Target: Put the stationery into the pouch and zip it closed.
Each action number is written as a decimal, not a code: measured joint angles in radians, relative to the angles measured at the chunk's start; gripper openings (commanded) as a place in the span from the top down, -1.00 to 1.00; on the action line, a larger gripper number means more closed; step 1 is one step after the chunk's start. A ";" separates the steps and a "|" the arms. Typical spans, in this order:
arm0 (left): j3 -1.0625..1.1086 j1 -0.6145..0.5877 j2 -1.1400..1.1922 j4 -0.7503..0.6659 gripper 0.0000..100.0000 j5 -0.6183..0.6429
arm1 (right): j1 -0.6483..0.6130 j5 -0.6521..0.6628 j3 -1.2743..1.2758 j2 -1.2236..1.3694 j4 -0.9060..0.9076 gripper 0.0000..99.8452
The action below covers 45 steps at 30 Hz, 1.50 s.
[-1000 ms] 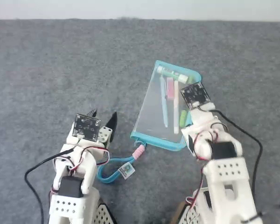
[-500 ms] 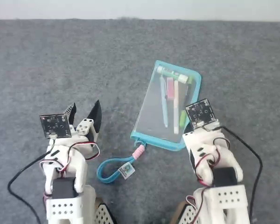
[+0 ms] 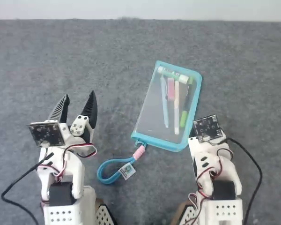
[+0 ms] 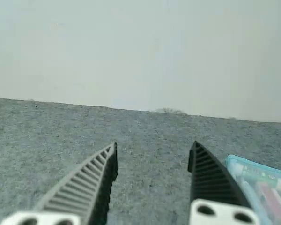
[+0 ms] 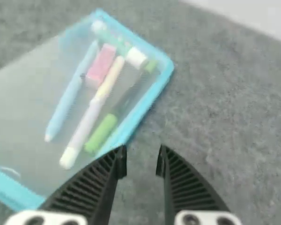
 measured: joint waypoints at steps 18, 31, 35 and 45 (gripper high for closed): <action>0.170 0.000 0.000 0.235 0.57 0.000 | 0.091 0.000 0.003 0.002 0.302 0.79; 0.170 -0.054 0.000 0.411 0.98 -0.040 | 0.166 0.000 0.003 0.002 0.463 0.87; 0.170 -0.164 0.000 0.497 0.98 -0.046 | 0.224 0.000 0.003 0.002 0.463 0.85; 0.170 -0.299 0.000 0.560 0.98 -0.049 | 0.255 0.000 0.003 0.002 0.463 0.85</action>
